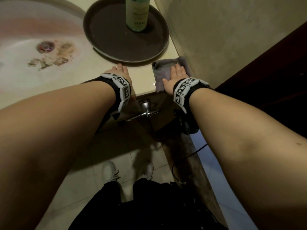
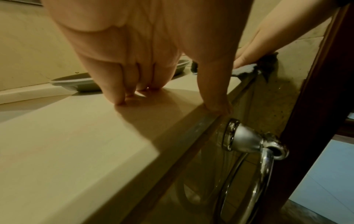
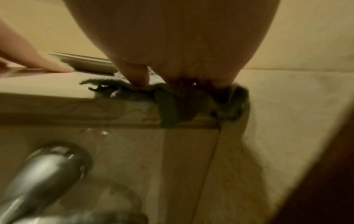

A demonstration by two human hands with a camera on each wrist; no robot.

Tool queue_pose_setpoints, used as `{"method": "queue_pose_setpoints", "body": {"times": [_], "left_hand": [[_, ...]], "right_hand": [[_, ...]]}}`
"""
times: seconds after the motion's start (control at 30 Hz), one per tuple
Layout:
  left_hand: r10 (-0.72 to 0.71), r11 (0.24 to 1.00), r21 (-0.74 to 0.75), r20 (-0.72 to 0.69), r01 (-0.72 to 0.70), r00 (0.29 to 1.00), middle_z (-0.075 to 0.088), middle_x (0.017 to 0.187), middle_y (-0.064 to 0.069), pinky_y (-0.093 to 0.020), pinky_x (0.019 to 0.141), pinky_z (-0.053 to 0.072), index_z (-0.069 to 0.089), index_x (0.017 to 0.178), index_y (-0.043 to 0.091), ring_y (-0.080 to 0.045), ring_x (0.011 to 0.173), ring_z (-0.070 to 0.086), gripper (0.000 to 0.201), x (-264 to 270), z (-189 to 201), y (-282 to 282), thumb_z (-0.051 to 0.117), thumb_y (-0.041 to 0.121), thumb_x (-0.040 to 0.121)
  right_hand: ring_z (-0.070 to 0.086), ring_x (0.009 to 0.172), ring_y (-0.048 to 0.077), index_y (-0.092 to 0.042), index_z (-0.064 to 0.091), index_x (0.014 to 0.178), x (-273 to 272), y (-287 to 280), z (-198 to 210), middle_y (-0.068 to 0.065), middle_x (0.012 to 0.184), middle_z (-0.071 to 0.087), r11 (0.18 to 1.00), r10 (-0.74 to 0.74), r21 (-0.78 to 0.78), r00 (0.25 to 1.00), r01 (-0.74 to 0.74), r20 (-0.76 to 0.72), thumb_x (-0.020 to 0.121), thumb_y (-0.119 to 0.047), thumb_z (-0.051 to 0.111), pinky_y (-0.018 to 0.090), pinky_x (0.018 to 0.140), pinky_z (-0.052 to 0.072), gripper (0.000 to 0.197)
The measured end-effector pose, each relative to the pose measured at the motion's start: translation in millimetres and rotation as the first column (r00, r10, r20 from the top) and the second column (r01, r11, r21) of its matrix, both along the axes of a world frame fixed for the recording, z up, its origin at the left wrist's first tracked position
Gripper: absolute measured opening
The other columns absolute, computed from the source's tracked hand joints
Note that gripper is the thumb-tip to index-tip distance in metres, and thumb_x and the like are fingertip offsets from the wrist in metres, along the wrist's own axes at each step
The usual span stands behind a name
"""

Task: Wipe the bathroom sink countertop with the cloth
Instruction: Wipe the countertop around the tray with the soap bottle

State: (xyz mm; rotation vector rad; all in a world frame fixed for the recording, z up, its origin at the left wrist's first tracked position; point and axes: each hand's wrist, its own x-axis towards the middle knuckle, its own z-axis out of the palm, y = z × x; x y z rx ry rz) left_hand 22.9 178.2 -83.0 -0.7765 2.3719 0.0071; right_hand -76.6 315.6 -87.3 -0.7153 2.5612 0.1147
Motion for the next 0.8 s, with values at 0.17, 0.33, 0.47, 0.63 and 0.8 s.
{"method": "queue_pose_setpoints", "body": {"times": [0.17, 0.33, 0.47, 0.63, 0.8], "left_hand": [[-0.003, 1.000, -0.005, -0.013, 0.003, 1.000, -0.002, 0.162, -0.007, -0.048, 0.112, 0.033, -0.001, 0.152, 0.009, -0.025, 0.149, 0.011, 0.134, 2, -6, -4, 0.083, 0.052, 0.057], [0.029, 0.998, 0.057, -0.052, -0.026, 0.998, -0.003, 0.162, -0.005, -0.048, 0.113, 0.028, -0.002, 0.152, 0.010, -0.023, 0.150, 0.007, 0.128, 4, 0, -2, 0.074, 0.062, 0.063], [0.025, 0.997, 0.074, -0.067, -0.020, 0.997, -0.005, 0.162, -0.004, -0.046, 0.114, 0.027, -0.003, 0.152, 0.009, -0.022, 0.150, 0.005, 0.125, 8, 4, -1, 0.072, 0.060, 0.067], [0.028, 0.992, 0.120, -0.046, -0.022, 0.999, -0.010, 0.162, -0.003, -0.045, 0.117, 0.022, -0.006, 0.152, 0.012, -0.021, 0.150, 0.000, 0.124, 8, 7, -4, 0.073, 0.057, 0.069], [0.011, 0.997, 0.077, -0.039, -0.008, 0.999, -0.008, 0.162, -0.003, -0.049, 0.115, 0.025, -0.004, 0.152, 0.011, -0.021, 0.150, 0.003, 0.124, 6, 4, -3, 0.071, 0.062, 0.067]], "right_hand": [[-0.003, 0.150, 0.026, -0.008, -0.002, 0.153, -7, -18, -4, 0.010, 0.162, -0.006, 0.999, 0.030, -0.021, 0.997, -0.031, -0.072, 0.101, -0.040, 0.026, 0.037, 0.121, 0.003, 0.068], [-0.007, 0.150, 0.025, -0.011, -0.004, 0.153, 14, -25, -10, 0.008, 0.162, -0.009, 0.991, 0.128, -0.019, 0.990, -0.130, -0.064, 0.100, -0.042, 0.024, 0.037, 0.121, 0.000, 0.068], [-0.010, 0.150, 0.024, -0.014, -0.006, 0.153, 24, -21, -14, 0.006, 0.162, -0.012, 0.980, 0.196, -0.020, 0.980, -0.197, -0.027, 0.100, -0.043, 0.023, 0.037, 0.122, -0.003, 0.067], [-0.007, 0.150, 0.024, -0.012, -0.003, 0.153, -2, -10, -13, 0.007, 0.162, -0.009, 0.999, 0.039, -0.028, 0.997, -0.041, -0.073, 0.100, -0.042, 0.025, 0.036, 0.121, 0.000, 0.067], [-0.006, 0.150, 0.025, -0.011, -0.002, 0.153, -1, -12, -12, 0.009, 0.162, -0.008, 1.000, 0.005, -0.026, 0.995, -0.008, -0.100, 0.101, -0.042, 0.025, 0.037, 0.121, 0.000, 0.067]]}}
